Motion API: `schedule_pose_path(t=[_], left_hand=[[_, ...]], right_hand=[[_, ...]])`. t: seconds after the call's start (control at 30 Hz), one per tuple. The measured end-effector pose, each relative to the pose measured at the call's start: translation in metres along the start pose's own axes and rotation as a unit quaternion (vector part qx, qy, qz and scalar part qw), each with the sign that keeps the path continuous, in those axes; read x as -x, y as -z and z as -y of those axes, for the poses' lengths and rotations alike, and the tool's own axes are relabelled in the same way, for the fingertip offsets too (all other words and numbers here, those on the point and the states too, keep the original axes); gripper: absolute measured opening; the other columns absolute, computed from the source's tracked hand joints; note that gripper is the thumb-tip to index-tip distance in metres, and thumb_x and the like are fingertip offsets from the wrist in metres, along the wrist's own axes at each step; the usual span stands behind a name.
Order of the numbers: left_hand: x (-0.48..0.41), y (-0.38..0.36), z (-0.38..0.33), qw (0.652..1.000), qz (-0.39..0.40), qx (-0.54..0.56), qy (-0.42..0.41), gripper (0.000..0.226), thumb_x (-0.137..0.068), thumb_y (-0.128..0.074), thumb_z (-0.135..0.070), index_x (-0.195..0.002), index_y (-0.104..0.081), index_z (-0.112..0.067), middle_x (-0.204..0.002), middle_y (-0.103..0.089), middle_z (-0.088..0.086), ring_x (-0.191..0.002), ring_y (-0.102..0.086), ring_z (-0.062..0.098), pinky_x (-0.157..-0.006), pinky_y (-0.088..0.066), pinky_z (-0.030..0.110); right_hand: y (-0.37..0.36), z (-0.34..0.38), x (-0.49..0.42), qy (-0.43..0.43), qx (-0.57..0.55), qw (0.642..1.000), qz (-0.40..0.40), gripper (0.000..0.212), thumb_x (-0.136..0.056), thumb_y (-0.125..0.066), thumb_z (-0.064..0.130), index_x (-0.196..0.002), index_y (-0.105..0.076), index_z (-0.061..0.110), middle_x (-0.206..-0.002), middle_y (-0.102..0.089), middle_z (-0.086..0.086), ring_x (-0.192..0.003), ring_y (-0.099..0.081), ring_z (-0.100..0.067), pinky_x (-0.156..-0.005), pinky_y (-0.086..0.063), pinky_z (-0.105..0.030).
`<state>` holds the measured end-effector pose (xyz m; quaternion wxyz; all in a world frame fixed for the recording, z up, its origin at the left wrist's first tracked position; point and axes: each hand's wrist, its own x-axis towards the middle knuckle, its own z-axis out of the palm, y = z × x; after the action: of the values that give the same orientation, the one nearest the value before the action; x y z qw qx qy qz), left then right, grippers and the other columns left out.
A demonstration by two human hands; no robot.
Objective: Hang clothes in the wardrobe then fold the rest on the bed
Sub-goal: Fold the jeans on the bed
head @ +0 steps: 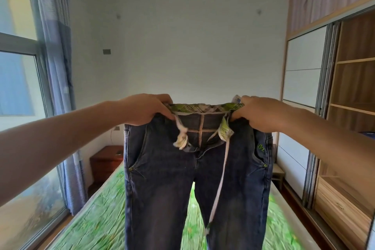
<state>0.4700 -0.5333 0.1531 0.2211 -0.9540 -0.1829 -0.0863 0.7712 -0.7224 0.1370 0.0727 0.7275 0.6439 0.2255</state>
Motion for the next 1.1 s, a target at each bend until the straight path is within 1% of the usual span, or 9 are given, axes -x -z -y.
schedule_pose_path(t=[0.17,0.33,0.43,0.53,0.67,0.77,0.87,1.03,1.1], left_hand=[[0.009,0.010,-0.014,0.996,0.007,0.078,0.037,0.054,-0.086,-0.050,-0.016,-0.134,-0.062,-0.038,-0.129,-0.051,-0.014,-0.112,-0.052,0.010,-0.100,-0.043,0.031],[0.008,0.014,-0.023,0.994,-0.015,0.088,0.056,0.023,-0.090,-0.066,-0.029,-0.112,-0.072,-0.026,-0.099,-0.056,-0.014,-0.098,-0.055,0.014,-0.085,-0.039,0.028],[0.008,0.016,-0.030,0.986,-0.003,0.134,0.102,0.028,-0.090,-0.061,-0.015,-0.113,-0.072,-0.027,-0.093,-0.051,-0.019,-0.096,-0.051,0.011,-0.085,-0.034,0.024],[0.005,0.018,-0.044,0.964,-0.016,0.209,0.164,0.029,-0.091,-0.060,-0.014,-0.114,-0.075,-0.026,-0.102,-0.057,-0.012,-0.092,-0.051,0.008,-0.085,-0.036,0.023],[-0.001,0.014,-0.066,0.878,-0.042,0.408,0.247,0.023,-0.091,-0.064,-0.009,-0.109,-0.076,-0.019,-0.094,-0.069,-0.005,-0.075,-0.067,0.010,-0.057,-0.052,0.014],[-0.002,0.009,-0.088,0.810,-0.062,0.537,0.227,0.022,-0.089,-0.060,0.004,-0.108,-0.072,0.004,-0.094,-0.070,0.016,-0.082,-0.066,0.023,-0.077,-0.062,0.035],[-0.002,0.006,-0.109,0.754,-0.067,0.616,0.217,0.021,-0.089,-0.056,0.009,-0.106,-0.067,0.008,-0.096,-0.065,0.020,-0.086,-0.063,0.027,-0.090,-0.056,0.048],[0.003,0.004,-0.124,0.602,-0.078,0.766,0.213,0.037,-0.094,-0.065,-0.012,-0.130,-0.054,-0.016,-0.115,-0.068,0.014,-0.106,-0.067,0.027,-0.095,-0.056,0.045],[0.010,-0.002,-0.125,0.620,-0.065,0.770,0.137,0.067,-0.084,-0.077,-0.020,-0.141,-0.042,-0.020,-0.110,-0.073,0.007,-0.104,-0.071,0.022,-0.089,-0.059,0.036]], right_hand=[[0.006,0.018,0.000,0.025,-0.052,0.998,0.029,0.076,-0.096,-0.031,0.001,-0.149,-0.032,0.056,-0.110,-0.052,-0.005,-0.073,-0.053,-0.016,-0.061,-0.050,-0.033],[0.015,0.031,-0.002,0.007,-0.160,0.987,0.023,0.062,-0.091,-0.045,0.013,-0.142,-0.052,0.047,-0.145,-0.053,-0.001,-0.105,-0.048,-0.014,-0.083,-0.040,-0.030],[0.023,0.041,-0.003,-0.002,-0.229,0.973,0.030,0.049,-0.088,-0.056,0.018,-0.134,-0.063,0.032,-0.138,-0.060,0.002,-0.115,-0.056,-0.019,-0.097,-0.047,-0.036],[0.026,0.050,-0.006,-0.031,-0.341,0.939,0.022,0.028,-0.085,-0.065,0.018,-0.109,-0.078,0.025,-0.114,-0.072,0.002,-0.096,-0.066,-0.019,-0.085,-0.058,-0.037],[0.023,0.068,-0.010,-0.065,-0.525,0.848,0.033,0.015,-0.083,-0.070,0.008,-0.095,-0.080,0.010,-0.096,-0.077,-0.015,-0.083,-0.075,-0.026,-0.066,-0.062,-0.032],[0.018,0.088,-0.009,-0.066,-0.652,0.754,0.049,0.019,-0.086,-0.068,0.003,-0.104,-0.072,-0.005,-0.094,-0.075,-0.024,-0.084,-0.074,-0.039,-0.069,-0.062,-0.042],[0.011,0.101,-0.008,-0.074,-0.691,0.719,0.032,0.009,-0.091,-0.063,0.004,-0.095,-0.071,0.003,-0.070,-0.072,-0.010,-0.058,-0.070,-0.020,-0.051,-0.055,-0.029],[-0.007,0.092,0.000,-0.112,-0.744,0.657,0.040,0.012,-0.089,-0.061,0.015,-0.095,-0.068,0.009,-0.085,-0.073,-0.014,-0.075,-0.070,-0.025,-0.080,-0.061,-0.042],[-0.009,0.087,0.001,-0.126,-0.770,0.624,0.044,0.015,-0.088,-0.055,0.015,-0.095,-0.066,0.008,-0.080,-0.071,-0.013,-0.073,-0.070,-0.024,-0.082,-0.061,-0.041]])
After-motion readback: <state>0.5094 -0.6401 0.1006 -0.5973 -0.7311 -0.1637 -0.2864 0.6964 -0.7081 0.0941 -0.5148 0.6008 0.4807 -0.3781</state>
